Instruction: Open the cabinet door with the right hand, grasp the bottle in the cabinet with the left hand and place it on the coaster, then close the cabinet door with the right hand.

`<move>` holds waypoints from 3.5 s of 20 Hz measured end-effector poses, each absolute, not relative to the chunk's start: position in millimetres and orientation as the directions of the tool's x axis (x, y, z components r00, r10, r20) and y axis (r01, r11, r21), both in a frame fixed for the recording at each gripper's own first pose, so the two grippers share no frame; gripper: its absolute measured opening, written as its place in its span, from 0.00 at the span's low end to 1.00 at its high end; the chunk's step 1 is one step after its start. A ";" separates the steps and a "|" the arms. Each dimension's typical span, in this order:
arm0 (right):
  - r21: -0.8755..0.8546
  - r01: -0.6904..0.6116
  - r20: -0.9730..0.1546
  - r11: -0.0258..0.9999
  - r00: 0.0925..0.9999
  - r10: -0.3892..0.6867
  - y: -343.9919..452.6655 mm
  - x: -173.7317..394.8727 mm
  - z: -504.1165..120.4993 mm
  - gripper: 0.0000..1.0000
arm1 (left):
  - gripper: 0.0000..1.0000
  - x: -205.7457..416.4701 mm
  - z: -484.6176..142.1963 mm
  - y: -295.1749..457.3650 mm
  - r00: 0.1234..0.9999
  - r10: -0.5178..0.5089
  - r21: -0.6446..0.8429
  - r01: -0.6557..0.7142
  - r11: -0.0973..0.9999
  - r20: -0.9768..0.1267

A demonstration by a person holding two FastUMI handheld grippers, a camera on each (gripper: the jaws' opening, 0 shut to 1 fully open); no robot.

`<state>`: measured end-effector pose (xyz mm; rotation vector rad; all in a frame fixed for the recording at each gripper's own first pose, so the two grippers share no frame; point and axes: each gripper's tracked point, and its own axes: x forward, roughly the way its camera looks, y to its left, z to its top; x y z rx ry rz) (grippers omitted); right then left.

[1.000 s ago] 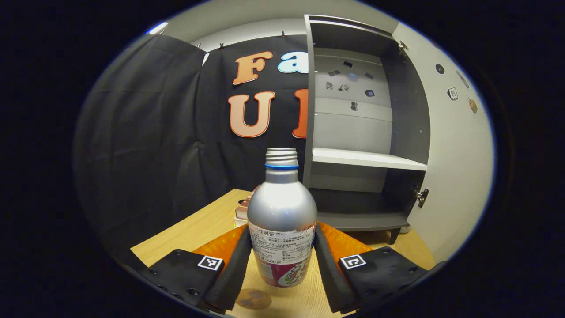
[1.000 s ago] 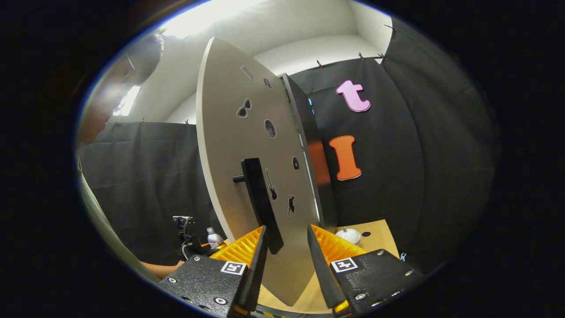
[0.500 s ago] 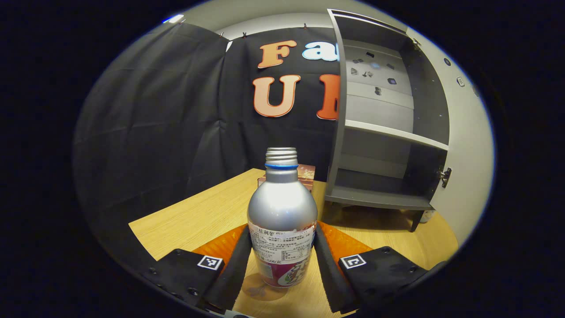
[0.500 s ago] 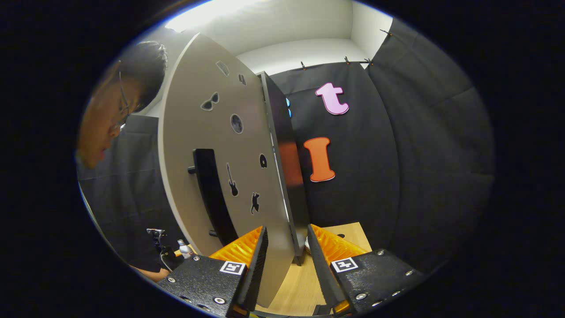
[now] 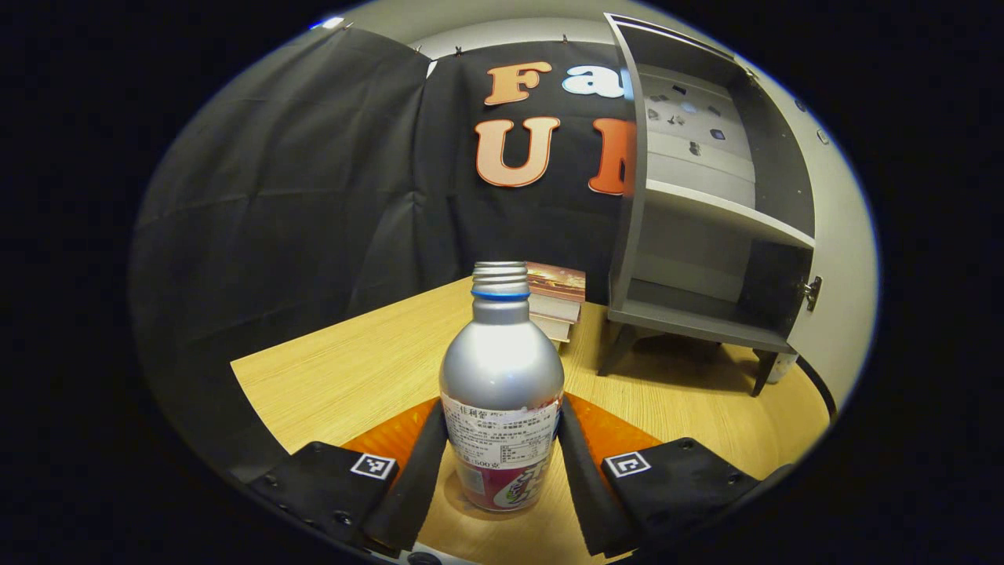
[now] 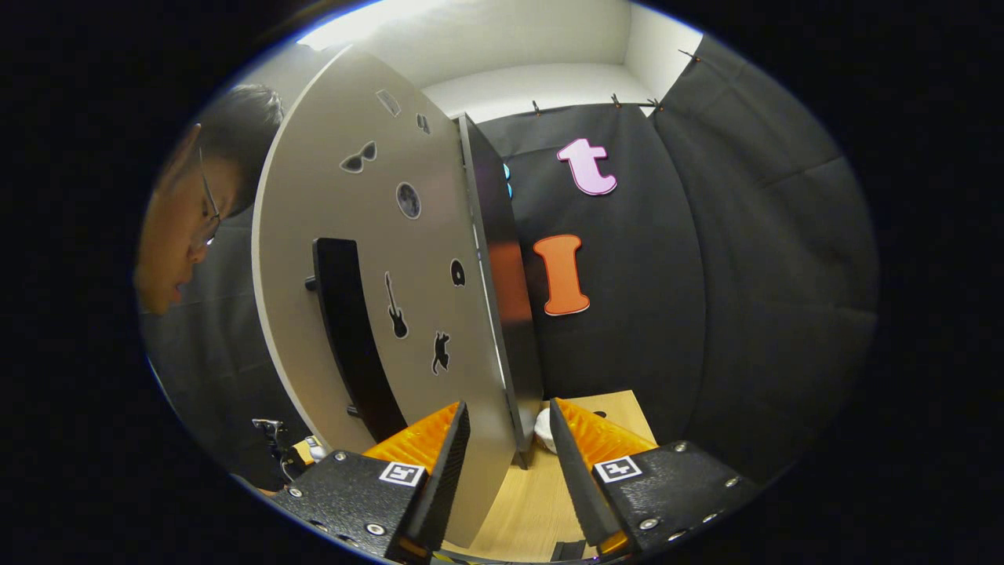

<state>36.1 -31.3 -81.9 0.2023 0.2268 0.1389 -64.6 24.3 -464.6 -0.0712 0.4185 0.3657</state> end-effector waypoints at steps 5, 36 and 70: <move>0.211 -0.124 -0.200 0.970 0.966 0.167 -25.0 42.1 -73.4 0.65 | 0.82 -63.1 -475.2 26.5 0.849 0.343 0.029 -0.363 0.931 -0.401; 0.161 -0.297 0.009 0.941 0.954 0.300 5.8 32.5 -12.4 0.65 | 0.98 -75.7 -300.8 11.7 0.861 0.352 0.074 -0.350 0.934 -0.366; 0.261 -0.459 -0.091 0.849 0.864 0.495 162.8 87.1 -60.0 0.73 | 0.99 34.3 -215.7 112.4 0.958 0.197 0.013 -0.199 0.980 -0.207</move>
